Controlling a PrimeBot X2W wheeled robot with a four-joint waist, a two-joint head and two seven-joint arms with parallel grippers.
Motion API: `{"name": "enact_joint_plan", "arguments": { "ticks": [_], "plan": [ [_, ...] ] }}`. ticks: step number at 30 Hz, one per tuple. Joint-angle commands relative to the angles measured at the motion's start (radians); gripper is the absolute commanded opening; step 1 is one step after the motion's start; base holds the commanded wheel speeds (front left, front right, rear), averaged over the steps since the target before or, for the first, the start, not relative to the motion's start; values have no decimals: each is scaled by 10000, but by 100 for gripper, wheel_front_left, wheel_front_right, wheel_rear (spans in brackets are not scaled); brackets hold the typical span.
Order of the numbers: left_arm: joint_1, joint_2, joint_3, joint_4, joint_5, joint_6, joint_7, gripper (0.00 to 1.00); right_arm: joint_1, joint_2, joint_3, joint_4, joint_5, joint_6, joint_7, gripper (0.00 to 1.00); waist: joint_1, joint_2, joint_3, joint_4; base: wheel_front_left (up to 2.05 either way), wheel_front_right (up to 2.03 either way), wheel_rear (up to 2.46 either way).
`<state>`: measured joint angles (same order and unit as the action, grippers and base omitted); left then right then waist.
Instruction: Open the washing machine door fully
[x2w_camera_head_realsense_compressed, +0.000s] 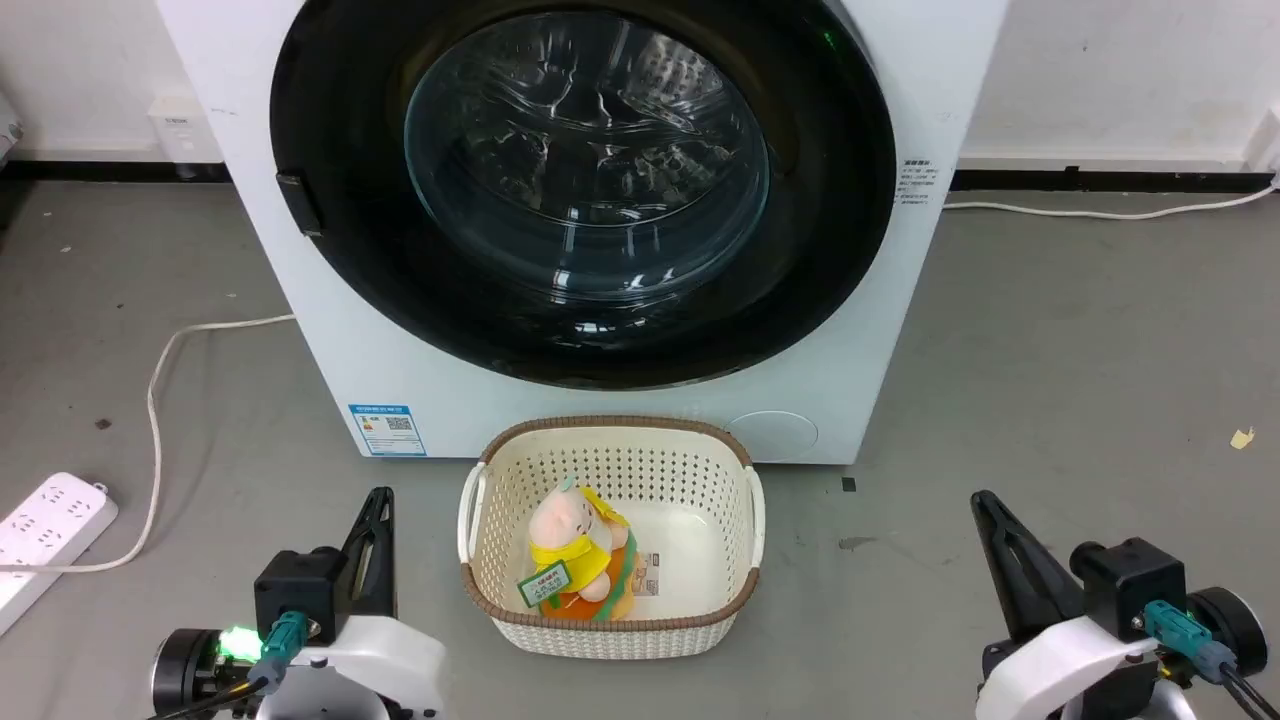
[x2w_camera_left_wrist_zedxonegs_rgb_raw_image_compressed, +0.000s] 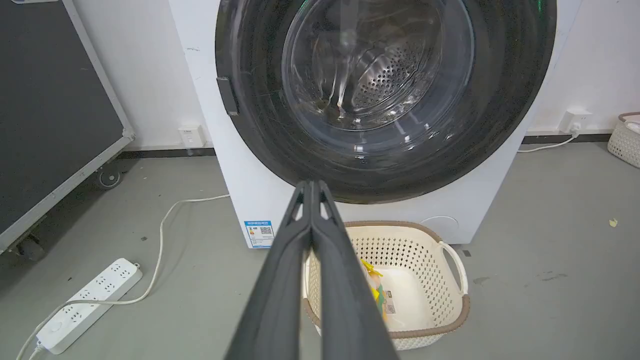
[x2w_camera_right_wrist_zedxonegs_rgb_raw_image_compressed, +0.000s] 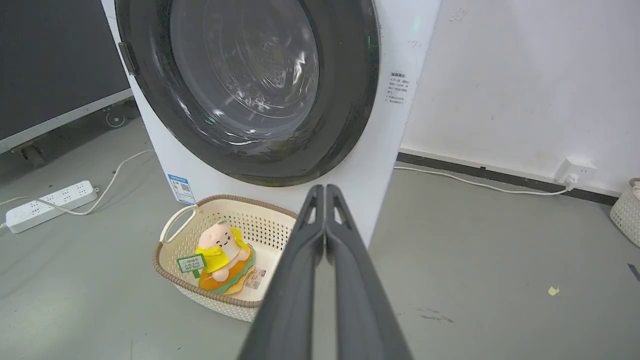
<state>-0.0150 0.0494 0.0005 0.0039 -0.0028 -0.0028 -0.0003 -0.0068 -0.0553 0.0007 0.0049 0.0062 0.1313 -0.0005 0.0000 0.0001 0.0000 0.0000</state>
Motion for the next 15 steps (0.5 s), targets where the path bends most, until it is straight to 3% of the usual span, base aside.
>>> {"name": "enact_joint_plan", "arguments": {
  "ticks": [1,15],
  "plan": [
    [150,8,-5,-39,28,28,3,0,68,51,-7,-49,-62,-6,5,0,0,-1,0,0,0,0,0],
    [150,8,-5,-39,28,28,3,0,68,51,-7,-49,-62,-6,5,0,0,-1,0,0,0,0,0]
  ]
}}
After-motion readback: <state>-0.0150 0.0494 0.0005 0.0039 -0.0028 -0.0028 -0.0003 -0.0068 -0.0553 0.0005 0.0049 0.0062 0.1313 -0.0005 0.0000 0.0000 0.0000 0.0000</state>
